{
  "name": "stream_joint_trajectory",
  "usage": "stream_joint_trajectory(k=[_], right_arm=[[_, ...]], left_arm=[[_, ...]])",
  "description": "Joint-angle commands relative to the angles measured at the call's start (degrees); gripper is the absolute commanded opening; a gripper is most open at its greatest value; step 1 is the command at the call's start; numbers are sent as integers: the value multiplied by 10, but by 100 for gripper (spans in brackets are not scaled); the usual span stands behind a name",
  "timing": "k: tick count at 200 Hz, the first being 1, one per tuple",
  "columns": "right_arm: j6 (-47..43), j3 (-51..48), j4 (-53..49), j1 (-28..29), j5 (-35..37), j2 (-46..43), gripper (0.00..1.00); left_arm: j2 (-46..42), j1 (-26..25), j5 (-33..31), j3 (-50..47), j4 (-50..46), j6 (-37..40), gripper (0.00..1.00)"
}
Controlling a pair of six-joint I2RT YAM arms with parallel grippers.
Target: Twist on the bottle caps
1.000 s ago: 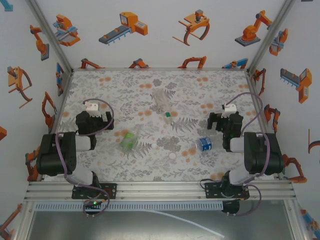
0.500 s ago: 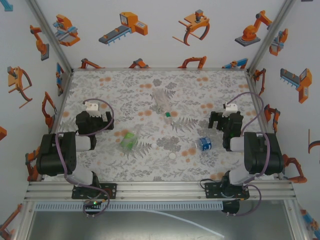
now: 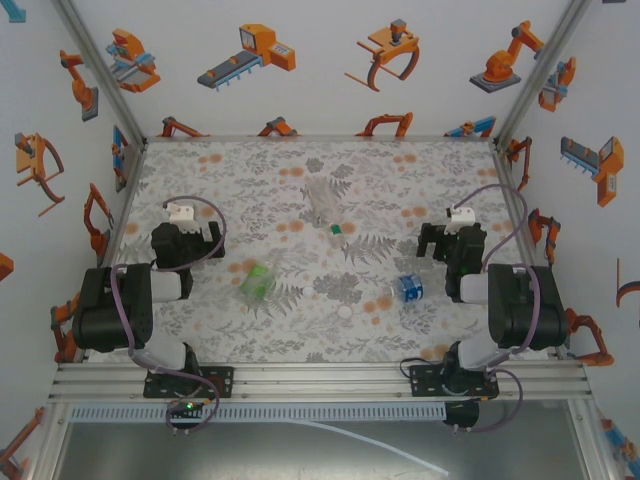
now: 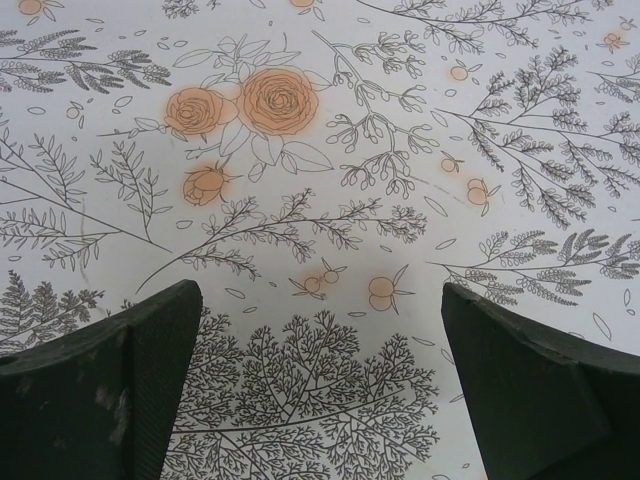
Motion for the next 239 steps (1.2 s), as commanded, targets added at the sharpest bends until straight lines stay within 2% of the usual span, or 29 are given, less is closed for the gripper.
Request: stream_joint_trajectory(k=[1,25,66,104,127,154,187,215,239], right_arm=[[7,17,7,-6,10,1,99],[10,29,-39,-6,19,-31,99],[12,45,-135,-5,38,-109,99],[49,106,-322,-5,67,-189,96],[135,155,-471,-5,96,-229,94],[285,206,-637,-5,104,-252,93],[434,224,-757,-4,41,-276,91],[571,222,-845,10,27,-305,85],[663,245,-950,31,71,-341,84]], left_arm=[[-4,0,-6,11,5,-10,97],[-14,-3,-29,22,-22,-16,97],[-57,-1,-48,67,-139,-23,97],[-117,-2,-71,125,-265,-30,97],[-163,-3,-77,181,-382,-38,97],[-203,-3,-74,242,-508,-57,97],[-236,-3,-25,288,-631,-69,97],[-249,-4,25,292,-683,-66,97],[-259,-8,28,274,-685,-76,97]])
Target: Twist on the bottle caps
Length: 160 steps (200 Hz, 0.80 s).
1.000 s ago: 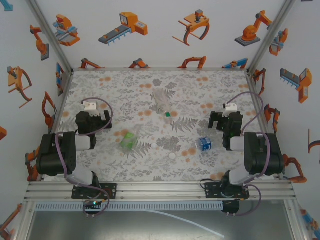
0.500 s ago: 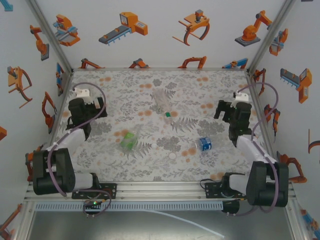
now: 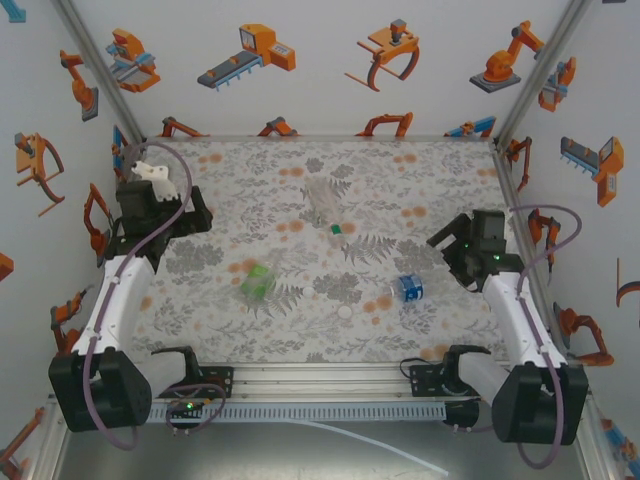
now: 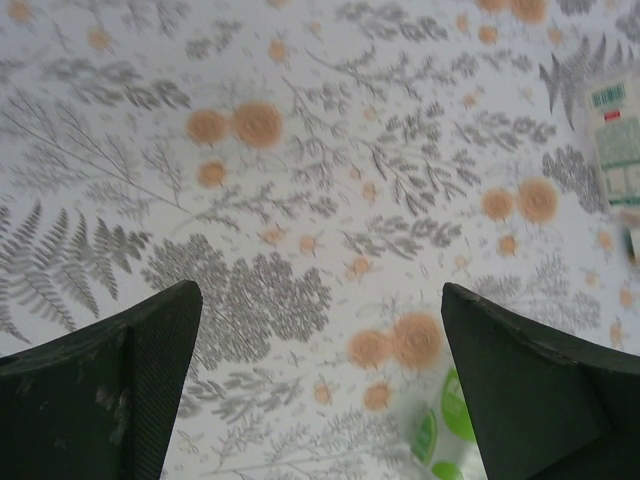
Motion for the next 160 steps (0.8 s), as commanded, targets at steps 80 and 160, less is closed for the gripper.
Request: stream_joint_trajectory(k=[80,160], right_arm=[[312,66,-260,97,66,-61,79],[409,20,-170,226,129,3,80]], left_arm=[[-36,-15,23,-11,-48,-26,97],[-40,-15,25,-8,-60,-26,97]])
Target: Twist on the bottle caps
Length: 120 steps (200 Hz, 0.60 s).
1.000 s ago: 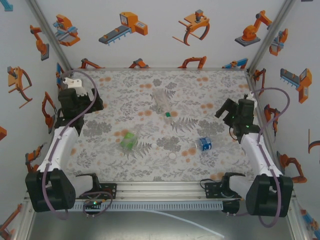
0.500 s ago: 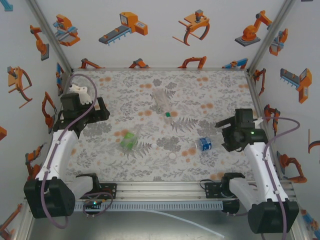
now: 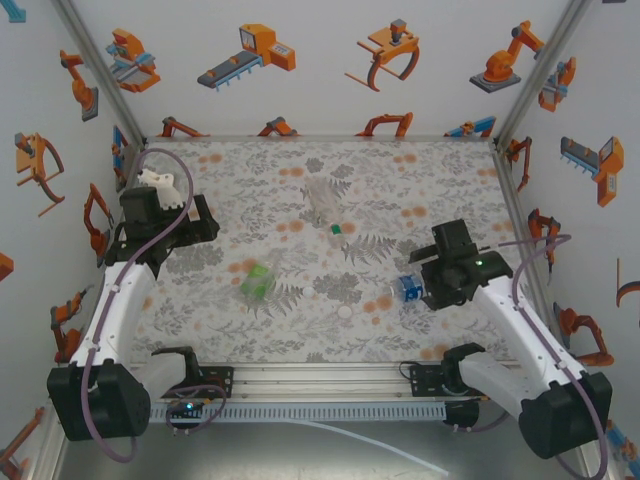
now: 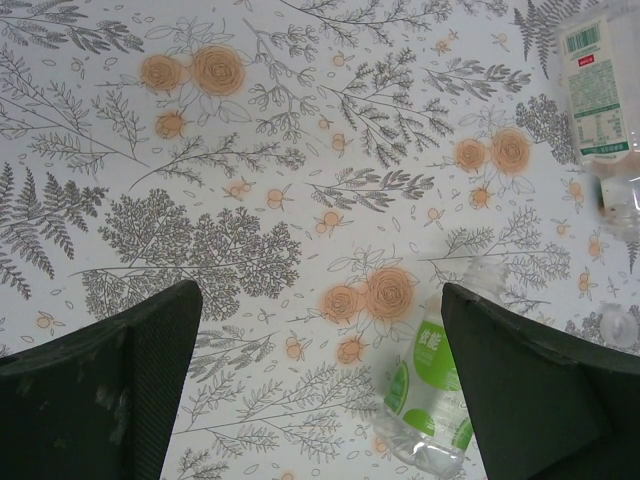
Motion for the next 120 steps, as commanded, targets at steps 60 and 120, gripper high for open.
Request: stream_joint_trajectory(k=[60,120], right_arm=[[87,-60,87,50,65,60,79],[99,-90,125,51,81,94,72]], left_arm=[[-6,-3,18,5,-23,-14,97],[-2,-11,17,5,-26,-12,97]])
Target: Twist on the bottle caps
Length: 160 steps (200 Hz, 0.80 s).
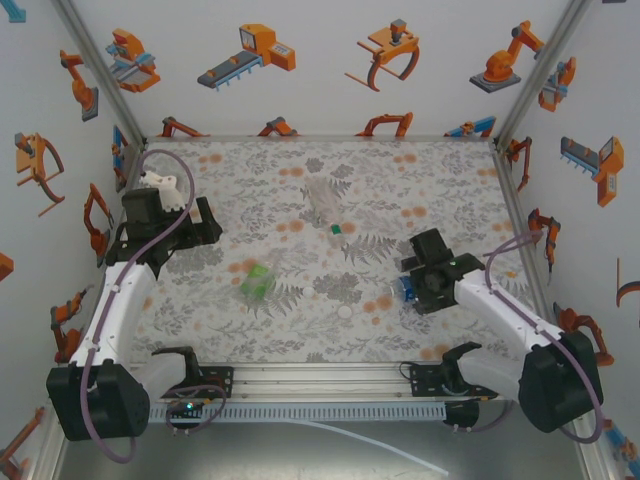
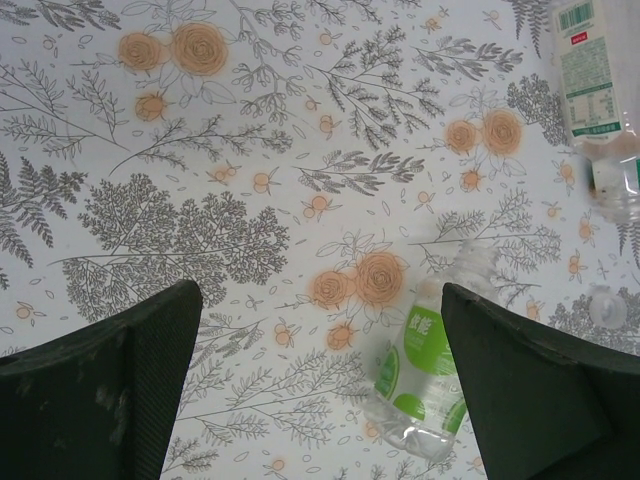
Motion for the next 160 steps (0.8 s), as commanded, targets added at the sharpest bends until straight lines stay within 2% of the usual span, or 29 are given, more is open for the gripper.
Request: stream_joint_trajectory(k=[1,50,87,97,133,150,160], right_arm=[[21,-15,23,4,29,15,72],[22,-23,58,5,26,61,67],[17,-29,69,5,29,83,59],[12,-30,68,5,30,84,55],[-18,-25,46,5,44,65,53],[-74,-17,42,5,53,44,35],[-131,-15,55,5,52,28,32]], left_arm=[[-2,-5,7,5,-8,-8,97],[9,-12,4,8,-14,-5,97],[12,-17,-5,9,-18,-1,97],[13,-19,-7,9,-19,0,97],[25,-24,-8,17,-25,-9,97],[26,-30,-5,18,-25,-11,97],[25,-35,-1,18,-25,-9,97]])
